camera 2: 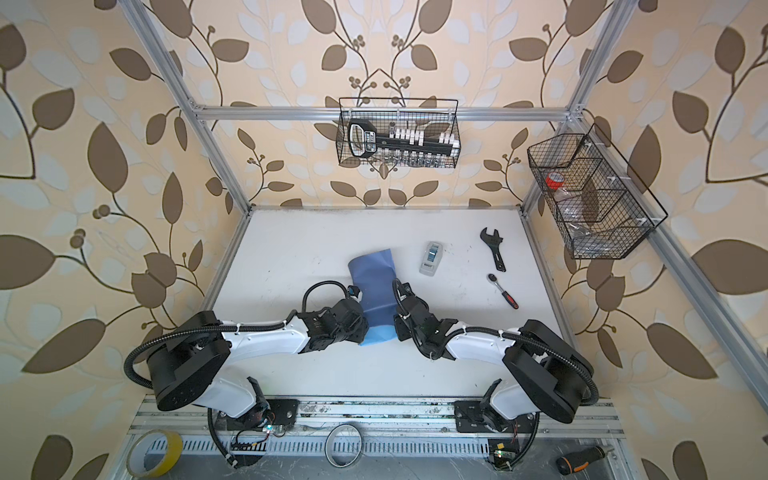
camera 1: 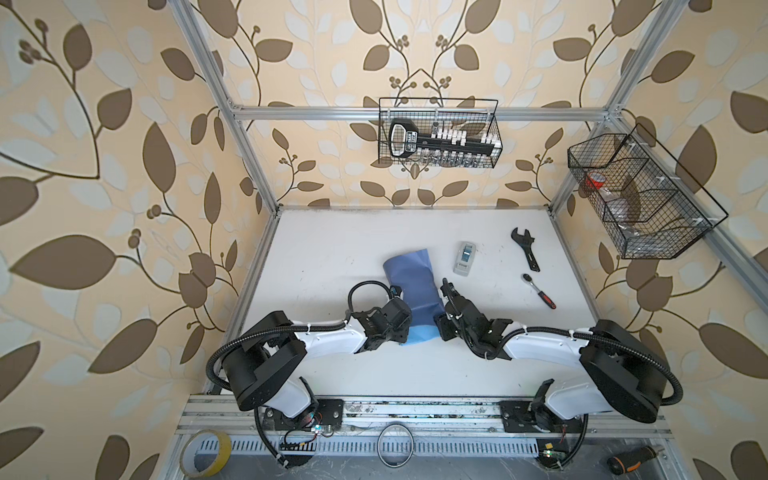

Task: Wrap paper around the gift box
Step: 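Hold the tipped box with both grippers at its end nearest the robot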

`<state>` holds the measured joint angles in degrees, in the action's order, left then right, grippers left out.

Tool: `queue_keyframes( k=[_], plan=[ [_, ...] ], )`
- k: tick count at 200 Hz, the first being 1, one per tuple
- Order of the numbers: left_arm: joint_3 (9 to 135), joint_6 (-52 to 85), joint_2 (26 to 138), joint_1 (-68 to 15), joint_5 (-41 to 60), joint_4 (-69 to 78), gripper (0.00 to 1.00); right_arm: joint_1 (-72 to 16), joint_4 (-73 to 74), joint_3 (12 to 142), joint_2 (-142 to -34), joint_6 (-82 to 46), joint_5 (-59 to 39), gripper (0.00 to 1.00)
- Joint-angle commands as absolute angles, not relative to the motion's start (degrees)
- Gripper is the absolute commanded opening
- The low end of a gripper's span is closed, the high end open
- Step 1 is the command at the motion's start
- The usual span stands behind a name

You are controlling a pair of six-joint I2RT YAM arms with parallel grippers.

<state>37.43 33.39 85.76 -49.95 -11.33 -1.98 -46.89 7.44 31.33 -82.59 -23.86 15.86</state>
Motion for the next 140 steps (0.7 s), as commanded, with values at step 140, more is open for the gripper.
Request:
queue_keyframes(
  k=[140],
  plan=[
    [35.3, 35.1, 87.9, -50.4, -13.5, 1.5, 0.42, -47.4, 9.7, 29.5, -85.7, -24.2, 18.9, 0.43]
  ],
)
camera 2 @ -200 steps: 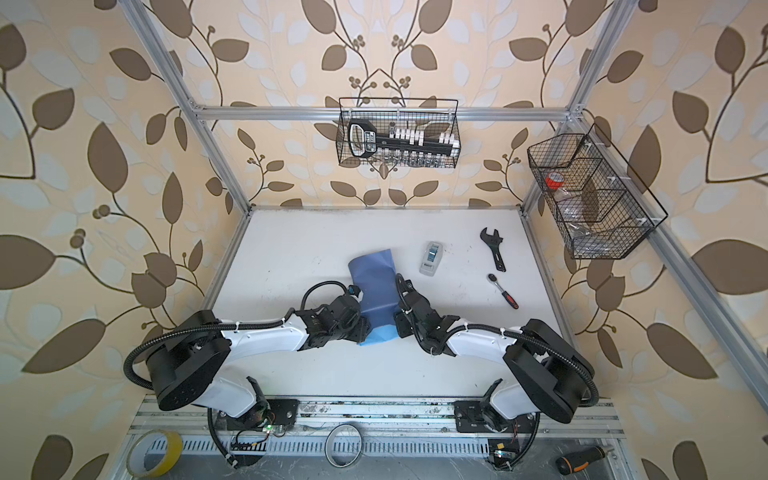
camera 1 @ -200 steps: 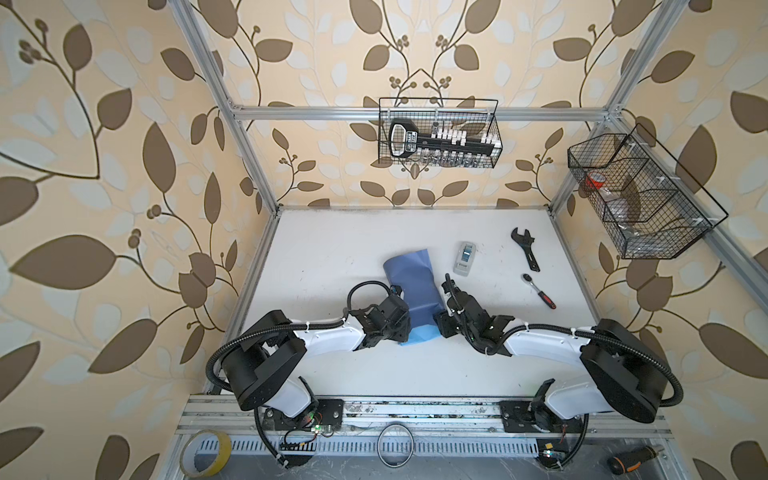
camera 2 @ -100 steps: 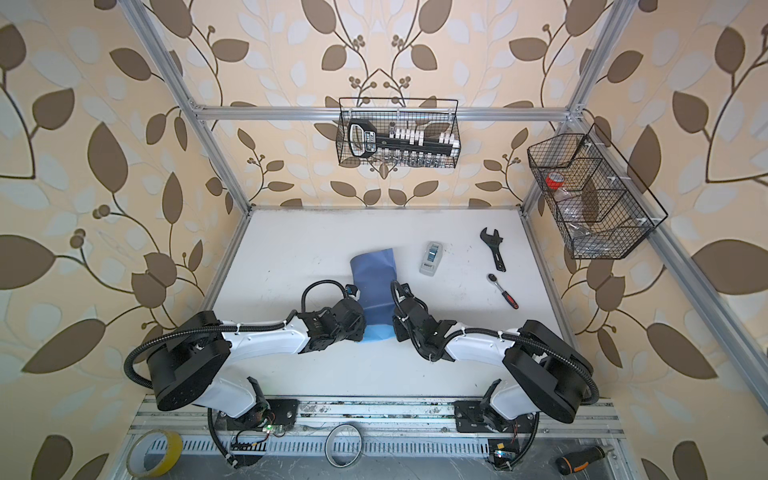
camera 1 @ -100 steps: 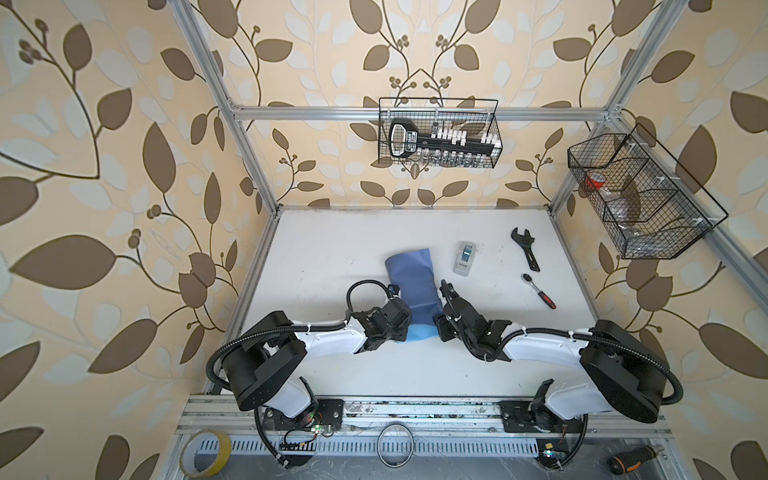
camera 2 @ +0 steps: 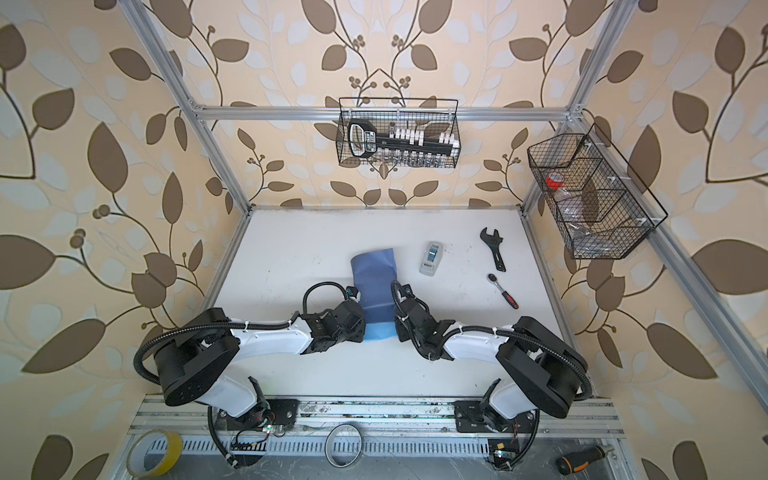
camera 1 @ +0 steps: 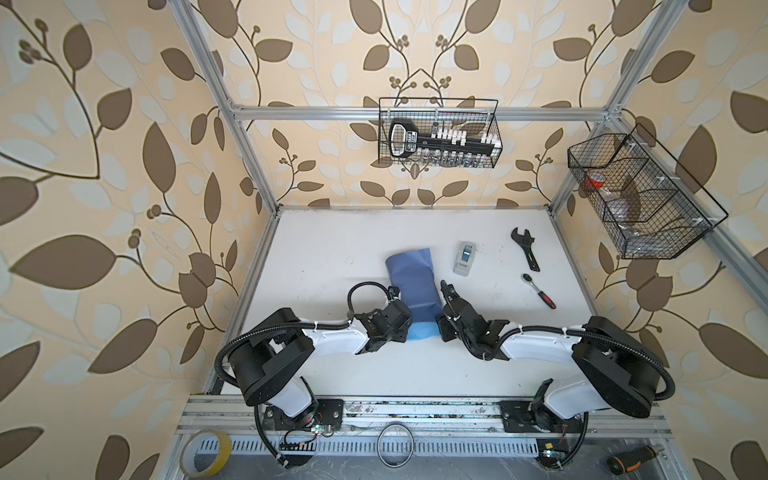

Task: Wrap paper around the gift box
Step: 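Hold the tipped box with both grippers at its end nearest the robot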

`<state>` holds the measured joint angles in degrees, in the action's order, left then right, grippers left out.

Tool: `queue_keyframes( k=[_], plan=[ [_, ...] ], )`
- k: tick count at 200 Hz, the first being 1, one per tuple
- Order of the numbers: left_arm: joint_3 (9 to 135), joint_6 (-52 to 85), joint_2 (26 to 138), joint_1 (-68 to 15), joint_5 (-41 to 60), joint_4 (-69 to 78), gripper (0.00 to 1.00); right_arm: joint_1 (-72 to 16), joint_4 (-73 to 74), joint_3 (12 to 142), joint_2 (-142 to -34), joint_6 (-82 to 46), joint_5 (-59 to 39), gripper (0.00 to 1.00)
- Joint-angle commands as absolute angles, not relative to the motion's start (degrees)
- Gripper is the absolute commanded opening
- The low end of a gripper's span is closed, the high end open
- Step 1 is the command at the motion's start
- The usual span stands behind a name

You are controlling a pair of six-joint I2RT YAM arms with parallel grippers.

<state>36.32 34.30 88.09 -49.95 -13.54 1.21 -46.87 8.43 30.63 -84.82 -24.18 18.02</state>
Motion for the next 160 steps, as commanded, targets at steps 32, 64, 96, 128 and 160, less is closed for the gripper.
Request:
queue_keyframes(
  k=[32, 64, 96, 128, 160],
  plan=[
    [35.3, 35.5, 87.1, -50.4, -13.5, 1.6, 0.40, -47.5, 10.7, 29.4, -85.8, -24.8, 19.6, 0.38],
    [35.7, 36.8, 87.5, -50.4, -13.4, 1.3, 0.37, -48.2, 10.9, 29.6, -86.5, -26.4, 20.9, 0.34],
    [36.5, 38.6, 88.2, -50.5, -13.4, 0.7, 0.32, -48.7, 10.7, 29.7, -86.9, -28.7, 22.1, 0.31],
    [36.7, 39.6, 88.7, -50.8, -13.9, 0.4, 0.26, -49.3, 10.1, 30.1, -87.3, -31.1, 23.5, 0.27],
    [37.2, 40.2, 89.2, -50.9, -14.2, 0.2, 0.22, -50.0, 9.1, 30.7, -88.0, -33.5, 25.3, 0.23]
  ],
)
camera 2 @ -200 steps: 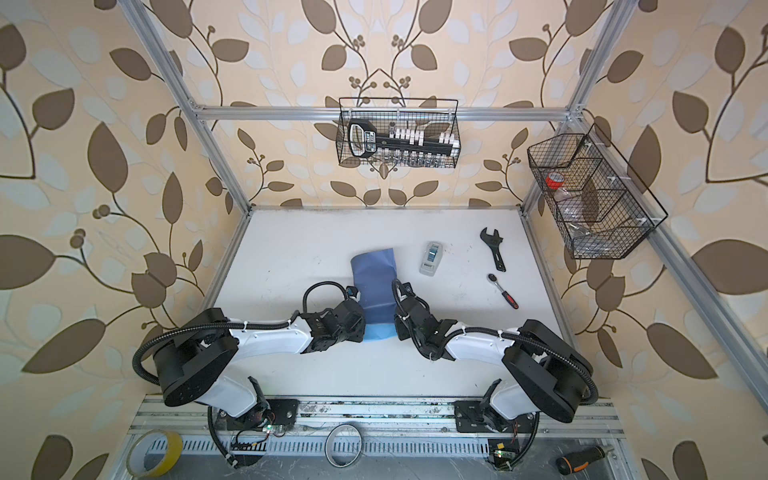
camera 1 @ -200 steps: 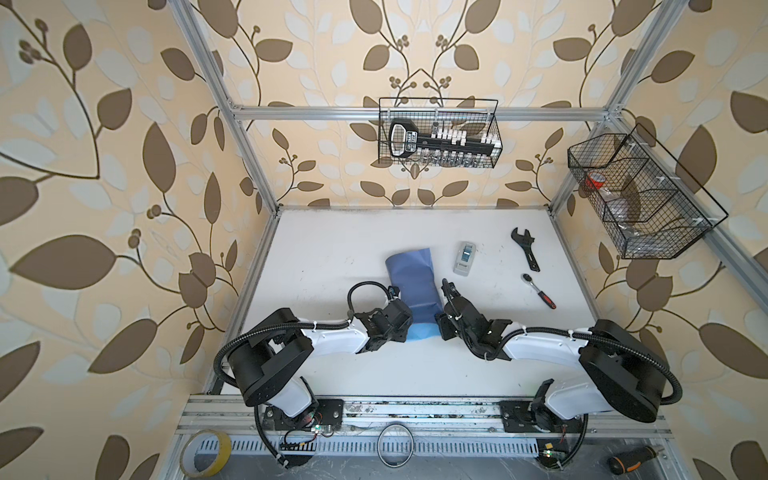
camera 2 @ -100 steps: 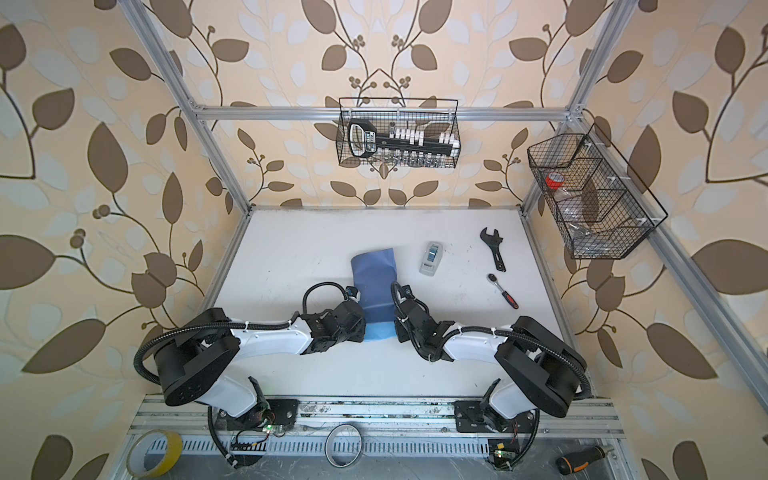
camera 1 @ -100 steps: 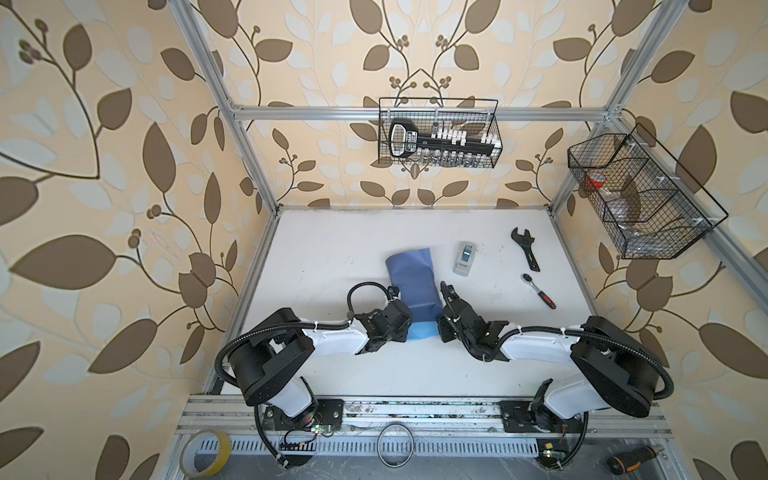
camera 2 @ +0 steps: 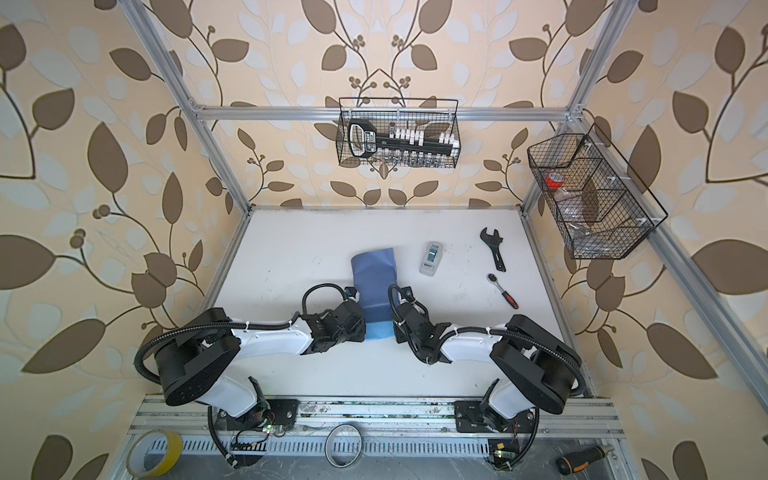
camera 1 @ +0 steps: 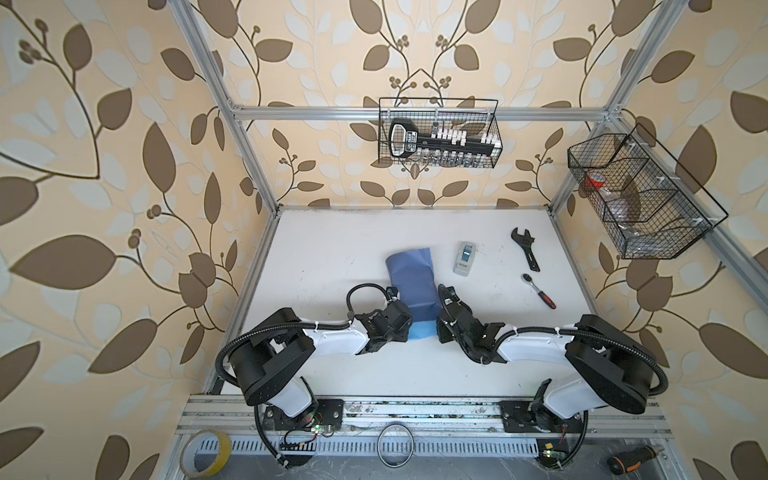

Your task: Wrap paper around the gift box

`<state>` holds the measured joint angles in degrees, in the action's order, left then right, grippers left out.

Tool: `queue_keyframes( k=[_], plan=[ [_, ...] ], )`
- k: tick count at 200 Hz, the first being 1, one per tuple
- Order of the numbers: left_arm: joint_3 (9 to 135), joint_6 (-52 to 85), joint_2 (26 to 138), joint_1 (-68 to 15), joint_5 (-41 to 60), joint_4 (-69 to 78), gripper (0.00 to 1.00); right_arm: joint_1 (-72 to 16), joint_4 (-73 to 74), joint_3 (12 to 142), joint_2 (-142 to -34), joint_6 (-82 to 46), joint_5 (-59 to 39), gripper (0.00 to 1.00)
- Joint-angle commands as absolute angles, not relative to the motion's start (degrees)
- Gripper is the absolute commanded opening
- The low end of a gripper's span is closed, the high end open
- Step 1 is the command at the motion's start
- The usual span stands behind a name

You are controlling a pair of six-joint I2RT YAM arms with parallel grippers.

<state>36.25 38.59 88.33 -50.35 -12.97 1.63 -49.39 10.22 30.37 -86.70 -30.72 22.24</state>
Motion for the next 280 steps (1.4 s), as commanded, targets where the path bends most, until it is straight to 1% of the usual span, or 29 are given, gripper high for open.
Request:
queue_keyframes(
  k=[1, 20, 48, 87, 110, 233, 263, 280],
  plan=[
    [37.2, 40.2, 89.1, -50.9, -14.2, 0.2, 0.22, -50.0, 9.1, 30.7, -88.0, -33.6, 25.4, 0.23],
    [37.2, 40.4, 89.3, -51.1, -14.3, 0.4, 0.20, -50.4, 8.8, 31.3, -88.7, -34.6, 25.9, 0.21],
    [37.4, 40.4, 89.4, -51.1, -14.2, 0.4, 0.20, -50.6, 8.2, 32.0, -89.3, -35.2, 26.6, 0.20],
    [37.2, 40.9, 87.0, -51.1, -14.4, -2.0, 0.34, -50.6, 8.0, 32.0, -89.2, -35.2, 26.7, 0.19],
    [36.8, 41.2, 85.2, -51.1, -13.9, -2.9, 0.36, -50.6, 8.1, 31.9, -89.3, -35.3, 26.7, 0.19],
    [39.1, 40.4, 89.0, -51.2, -14.9, -2.4, 0.00, -50.7, 7.8, 32.8, -89.9, -36.1, 26.0, 0.19],
    [39.5, 40.4, 89.8, -51.2, -15.3, -2.3, 0.00, -50.8, 7.8, 32.9, -89.9, -36.4, 26.0, 0.19],
    [39.3, 40.5, 89.9, -51.2, -15.2, -2.3, 0.00, -50.8, 7.0, 32.8, -89.4, -36.4, 26.2, 0.22]
  ],
)
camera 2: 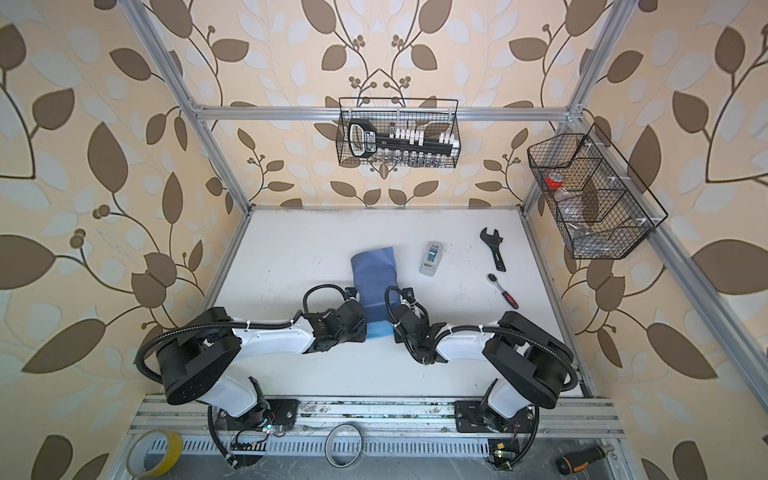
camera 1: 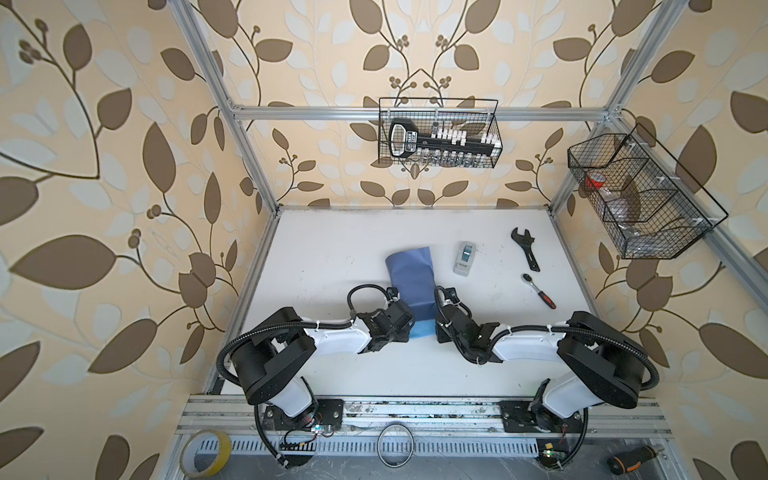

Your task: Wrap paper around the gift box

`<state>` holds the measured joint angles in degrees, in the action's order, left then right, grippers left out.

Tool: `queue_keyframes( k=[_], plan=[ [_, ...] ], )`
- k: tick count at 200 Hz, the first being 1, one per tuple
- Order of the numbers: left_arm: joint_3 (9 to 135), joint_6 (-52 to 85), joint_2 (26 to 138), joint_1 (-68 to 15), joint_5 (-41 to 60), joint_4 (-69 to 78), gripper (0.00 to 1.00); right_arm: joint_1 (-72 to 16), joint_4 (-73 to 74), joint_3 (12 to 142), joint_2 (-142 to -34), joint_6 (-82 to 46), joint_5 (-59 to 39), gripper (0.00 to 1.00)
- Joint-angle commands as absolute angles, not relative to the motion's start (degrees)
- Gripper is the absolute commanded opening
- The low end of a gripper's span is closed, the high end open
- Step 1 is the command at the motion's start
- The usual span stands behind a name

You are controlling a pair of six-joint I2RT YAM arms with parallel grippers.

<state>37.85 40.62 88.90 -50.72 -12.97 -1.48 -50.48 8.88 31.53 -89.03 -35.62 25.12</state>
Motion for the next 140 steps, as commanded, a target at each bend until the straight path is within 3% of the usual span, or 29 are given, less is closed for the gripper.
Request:
queue_keyframes(
  k=[1, 36, 58, 140],
  plan=[
    [39.3, 40.5, 89.9, -51.2, -15.2, -2.3, 0.00, -50.8, 7.0, 32.8, -89.3, -36.4, 26.2, 0.22],
    [38.8, 40.4, 89.7, -51.2, -15.0, -2.3, 0.00, -50.7, 5.4, 30.8, -84.9, -36.1, 26.4, 0.33],
    [38.6, 40.5, 89.6, -51.2, -15.0, -1.9, 0.00, -50.5, 5.7, 31.0, -85.4, -35.9, 26.2, 0.34],
    [38.9, 40.4, 90.0, -51.2, -14.9, -2.1, 0.00, -50.4, 8.8, 31.4, -89.4, -36.5, 24.0, 0.12]
  ],
)
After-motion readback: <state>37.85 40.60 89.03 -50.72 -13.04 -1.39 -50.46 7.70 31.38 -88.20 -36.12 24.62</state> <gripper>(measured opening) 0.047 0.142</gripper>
